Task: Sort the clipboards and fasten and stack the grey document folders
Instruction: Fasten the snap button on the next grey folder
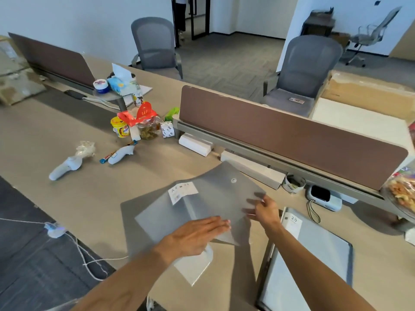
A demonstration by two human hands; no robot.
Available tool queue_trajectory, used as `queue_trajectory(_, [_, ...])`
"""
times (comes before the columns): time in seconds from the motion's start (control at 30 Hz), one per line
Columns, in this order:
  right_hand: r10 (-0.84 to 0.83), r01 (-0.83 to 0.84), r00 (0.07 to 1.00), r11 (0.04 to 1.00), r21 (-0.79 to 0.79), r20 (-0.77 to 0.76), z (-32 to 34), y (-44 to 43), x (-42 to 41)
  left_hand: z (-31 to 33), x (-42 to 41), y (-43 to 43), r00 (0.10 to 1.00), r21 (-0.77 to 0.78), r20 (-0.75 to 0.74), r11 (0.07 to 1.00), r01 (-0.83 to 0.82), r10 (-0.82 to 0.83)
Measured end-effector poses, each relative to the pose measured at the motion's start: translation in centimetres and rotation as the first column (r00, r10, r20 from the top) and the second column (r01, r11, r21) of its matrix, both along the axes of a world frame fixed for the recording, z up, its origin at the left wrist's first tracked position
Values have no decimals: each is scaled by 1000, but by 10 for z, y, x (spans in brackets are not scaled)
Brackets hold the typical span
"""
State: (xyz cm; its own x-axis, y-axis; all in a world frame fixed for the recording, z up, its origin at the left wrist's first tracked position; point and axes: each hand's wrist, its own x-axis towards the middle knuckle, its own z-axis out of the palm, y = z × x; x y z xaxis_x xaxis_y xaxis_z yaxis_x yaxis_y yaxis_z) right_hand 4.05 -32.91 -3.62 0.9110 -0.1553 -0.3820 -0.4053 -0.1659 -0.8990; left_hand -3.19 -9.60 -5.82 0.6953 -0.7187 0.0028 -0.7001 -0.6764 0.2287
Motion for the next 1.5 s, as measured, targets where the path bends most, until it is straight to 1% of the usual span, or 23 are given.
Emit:
queue_trajectory(0.07, [3,-2,1000,994,108,-8,11,4,-1,0,-2,5,994,-36,6,993,-113,113])
queue_trajectory(0.13, [-14,14,1000,986,165,-2,18,7,1,4,0,14,962,-48,-105,965,-257,251])
queue_trajectory(0.23, [-49,39,998,969,244,36,29,17,7,14,7,32,905,-85,-220,917,-389,363])
queue_trajectory(0.3, [-79,52,993,962,267,92,45,26,11,24,16,43,812,-173,-371,825,-538,451])
queue_trajectory(0.33, [-88,52,989,961,270,123,54,29,13,29,24,46,734,-261,-463,715,-649,497])
queue_trajectory(0.4, [-106,49,978,955,293,182,74,35,18,39,46,53,574,-438,-608,371,-819,549])
queue_trajectory(0.47, [-155,79,966,939,334,209,92,39,22,55,70,61,455,-502,-741,43,-864,494])
queue_trajectory(0.5, [-190,102,959,925,367,212,100,41,24,62,81,63,410,-487,-797,-69,-871,444])
queue_trajectory(0.57, [-242,135,949,889,437,200,112,46,23,76,97,66,359,-429,-882,-204,-880,305])
queue_trajectory(0.63, [-251,136,950,871,472,189,118,52,20,86,109,64,392,-392,-918,-295,-871,62])
queue_trajectory(0.67, [-244,134,953,871,472,181,119,56,18,89,113,62,407,-371,-911,-308,-876,-62])
queue_trajectory(0.73, [-239,138,953,890,435,187,119,61,15,92,123,62,413,-346,-889,-302,-888,-197])
queue_trajectory(0.8, [-237,165,952,931,325,193,118,66,13,90,132,67,404,-326,-883,-308,-894,-239])
queue_trajectory(0.87, [-238,232,953,971,53,185,113,68,11,85,140,72,388,-308,-885,-304,-902,-255])
queue_trajectory(0.93, [-286,315,946,922,-225,152,103,65,7,78,147,76,350,-284,-899,-258,-924,-265])
queue_trajectory(0.97, [-322,348,937,885,-308,135,97,63,4,76,150,77,329,-274,-902,-220,-936,-278])
queue_trajectory(1.0, [-344,360,933,870,-338,107,91,63,0,73,152,78,308,-265,-902,-176,-948,-303])
queue_trajectory(1.03, [-350,350,935,889,-294,55,84,64,-4,70,153,82,288,-262,-900,-123,-957,-328])
queue_trajectory(1.13, [-334,329,935,943,-58,-120,69,75,-20,56,154,96,228,-259,-903,38,-965,-365])
queue_trajectory(1.27, [-339,342,937,939,23,-89,52,86,-26,29,152,116,165,-228,-949,222,-948,-269])
queue_trajectory(1.33, [-335,338,938,941,11,-94,40,90,-25,15,152,125,159,-217,-965,292,-932,-210])
queue_trajectory(1.4, [-310,299,935,950,-88,-173,30,95,-25,2,148,131,163,-215,-970,325,-921,-181])
queue_trajectory(1.5, [-184,70,916,948,-310,-357,14,97,-31,-21,145,140,223,-209,-975,392,-896,-10])
